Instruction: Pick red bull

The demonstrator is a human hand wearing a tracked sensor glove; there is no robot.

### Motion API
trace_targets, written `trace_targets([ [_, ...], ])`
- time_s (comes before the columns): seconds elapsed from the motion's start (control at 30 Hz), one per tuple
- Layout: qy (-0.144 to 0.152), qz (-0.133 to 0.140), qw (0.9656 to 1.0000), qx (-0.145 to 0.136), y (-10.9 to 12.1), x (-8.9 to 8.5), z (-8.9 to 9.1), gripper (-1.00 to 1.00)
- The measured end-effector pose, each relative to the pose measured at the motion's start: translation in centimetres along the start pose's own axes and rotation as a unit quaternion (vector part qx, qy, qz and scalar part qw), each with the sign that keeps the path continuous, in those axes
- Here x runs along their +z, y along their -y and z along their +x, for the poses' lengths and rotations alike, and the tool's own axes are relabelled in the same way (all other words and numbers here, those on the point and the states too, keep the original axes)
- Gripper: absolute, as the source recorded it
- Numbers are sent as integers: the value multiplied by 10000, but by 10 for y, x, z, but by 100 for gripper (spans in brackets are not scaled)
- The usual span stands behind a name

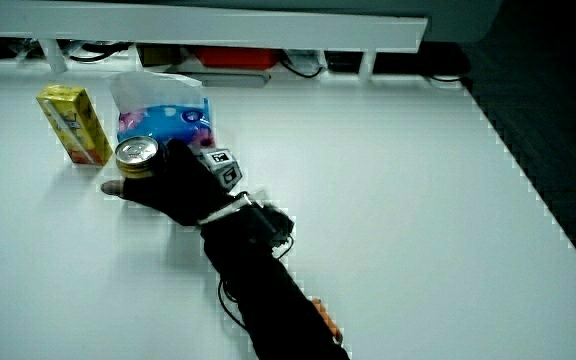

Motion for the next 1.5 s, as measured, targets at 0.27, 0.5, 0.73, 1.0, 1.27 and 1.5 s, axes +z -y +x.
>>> trace_targets([
  [0.27,-112,586,9979,262,4,0,2,5],
  [0.5,-140,1224,9916,391,6,-4,2,36],
  [0.73,-337,1553,9860,504,9,-6,3,68],
  [1.0,-323,1668,9839,548,12,-3,3,100],
  [1.27,-348,1470,9854,786,21,5,-7,100],
  [1.5,-200,1045,9898,949,46,15,-39,100],
])
